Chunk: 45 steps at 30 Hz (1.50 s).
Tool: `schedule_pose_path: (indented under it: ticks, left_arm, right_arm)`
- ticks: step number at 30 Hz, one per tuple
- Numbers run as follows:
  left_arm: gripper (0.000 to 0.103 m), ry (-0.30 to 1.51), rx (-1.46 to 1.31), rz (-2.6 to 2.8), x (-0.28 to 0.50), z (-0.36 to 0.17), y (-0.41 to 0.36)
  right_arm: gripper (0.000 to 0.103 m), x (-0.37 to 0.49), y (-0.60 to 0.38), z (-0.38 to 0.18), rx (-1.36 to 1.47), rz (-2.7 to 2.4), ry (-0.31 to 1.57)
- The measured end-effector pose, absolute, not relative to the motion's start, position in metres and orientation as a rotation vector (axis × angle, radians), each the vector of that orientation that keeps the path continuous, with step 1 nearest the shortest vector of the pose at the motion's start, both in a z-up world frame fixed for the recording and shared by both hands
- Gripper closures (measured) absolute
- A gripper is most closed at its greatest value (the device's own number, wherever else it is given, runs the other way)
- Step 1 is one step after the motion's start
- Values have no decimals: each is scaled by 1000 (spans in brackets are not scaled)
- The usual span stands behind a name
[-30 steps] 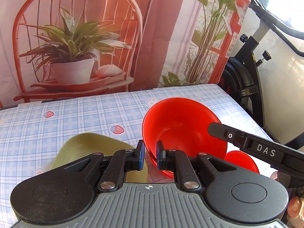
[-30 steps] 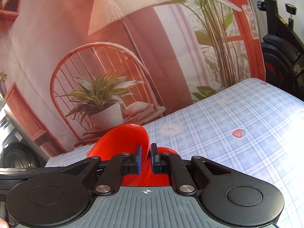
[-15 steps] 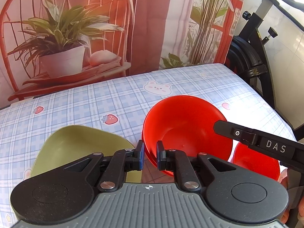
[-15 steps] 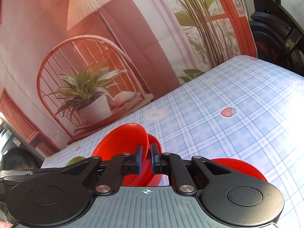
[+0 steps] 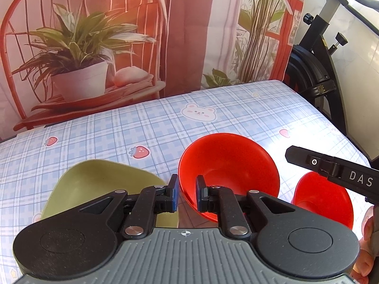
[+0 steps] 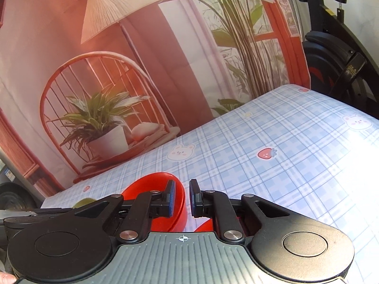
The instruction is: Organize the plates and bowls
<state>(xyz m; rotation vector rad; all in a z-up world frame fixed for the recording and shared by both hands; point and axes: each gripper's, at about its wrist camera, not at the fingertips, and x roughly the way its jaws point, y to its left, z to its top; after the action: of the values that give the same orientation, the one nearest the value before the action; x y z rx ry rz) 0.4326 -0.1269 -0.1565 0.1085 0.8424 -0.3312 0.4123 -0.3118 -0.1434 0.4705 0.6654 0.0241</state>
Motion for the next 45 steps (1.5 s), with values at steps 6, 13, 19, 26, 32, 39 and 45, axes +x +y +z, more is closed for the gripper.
schedule_pose_path:
  ticks: [6,13,19,26,32,39,45]
  left_arm:
    - [84,774,75,-378,414,-137,-140]
    - [74,757,35,-496,381,-137,-175]
    - [73,811,36,-533,365,-162,-193]
    - [73,865,30,-521,363,-182,-197]
    - [73,882,23,-533,365,-188,-201]
    - [78,872,36,-538,360,-193,-203]
    - [81,859,12,-520,359,-186,-194]
  right_arm:
    - [90,383,-330,-128,392,-49,615]
    - [90,340,-357,-130,364,-165,598]
    - [90,327,-369,-147,379,-195,645]
    - [89,323,-365,-161,414,-166,673]
    - [90,324,-364,-164,426,-147,686]
    - [95,325,-364,-165,428,-142,686]
    - [95,326,-356,-157,410,-129,667]
